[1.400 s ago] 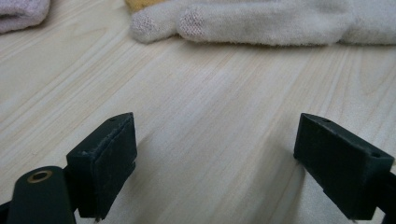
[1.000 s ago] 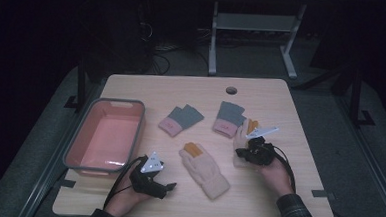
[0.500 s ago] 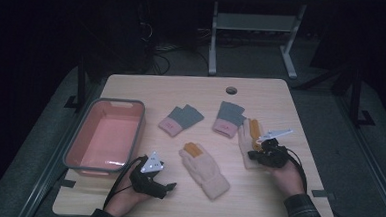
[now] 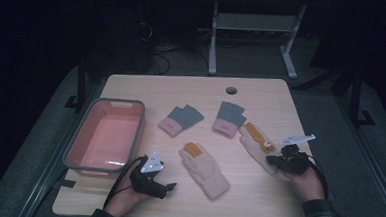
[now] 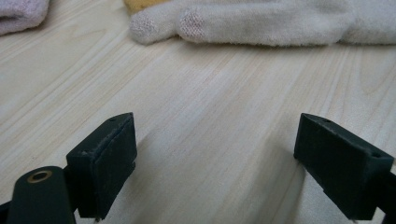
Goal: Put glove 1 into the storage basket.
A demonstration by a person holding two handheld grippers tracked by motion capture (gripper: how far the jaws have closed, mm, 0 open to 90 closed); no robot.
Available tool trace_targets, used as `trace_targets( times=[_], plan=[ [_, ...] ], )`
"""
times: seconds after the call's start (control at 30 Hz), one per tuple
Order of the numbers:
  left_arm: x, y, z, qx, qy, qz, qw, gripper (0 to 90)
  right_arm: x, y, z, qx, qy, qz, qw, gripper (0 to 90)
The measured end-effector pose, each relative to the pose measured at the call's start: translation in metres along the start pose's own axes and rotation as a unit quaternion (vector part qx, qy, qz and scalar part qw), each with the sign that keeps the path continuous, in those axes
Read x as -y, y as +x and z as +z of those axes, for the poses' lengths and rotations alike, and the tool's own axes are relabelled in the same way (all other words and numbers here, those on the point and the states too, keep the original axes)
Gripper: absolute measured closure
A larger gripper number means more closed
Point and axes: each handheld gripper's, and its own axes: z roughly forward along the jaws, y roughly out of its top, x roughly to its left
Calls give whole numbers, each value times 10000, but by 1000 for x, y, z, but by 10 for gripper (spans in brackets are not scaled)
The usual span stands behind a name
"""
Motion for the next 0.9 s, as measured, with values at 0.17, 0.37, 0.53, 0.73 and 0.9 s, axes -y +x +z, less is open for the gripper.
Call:
trace_targets(
  times=[0.17, 0.37, 0.53, 0.73, 0.9],
  plan=[
    [0, 0, 0, 0, -17, -21, 10000, 124, 9, -9, -8, -41, -27, 88, 9999, 870],
    [0, 0, 0, 1, -28, -39, 10000, 124, -5, -12, -10, -93, -289, 5, 9995, 718],
    [0, 0, 0, 4, -23, -49, 10000, 124, -21, -16, -6, -70, -417, -169, 9990, 615],
    [0, 0, 1, 4, -19, -39, 10000, 124, -33, -19, 9, -29, -392, -268, 9989, 473],
    [0, 0, 1, 5, -21, -33, 10000, 124, -35, -22, 14, 160, -397, -383, 9984, 325]
  ],
)
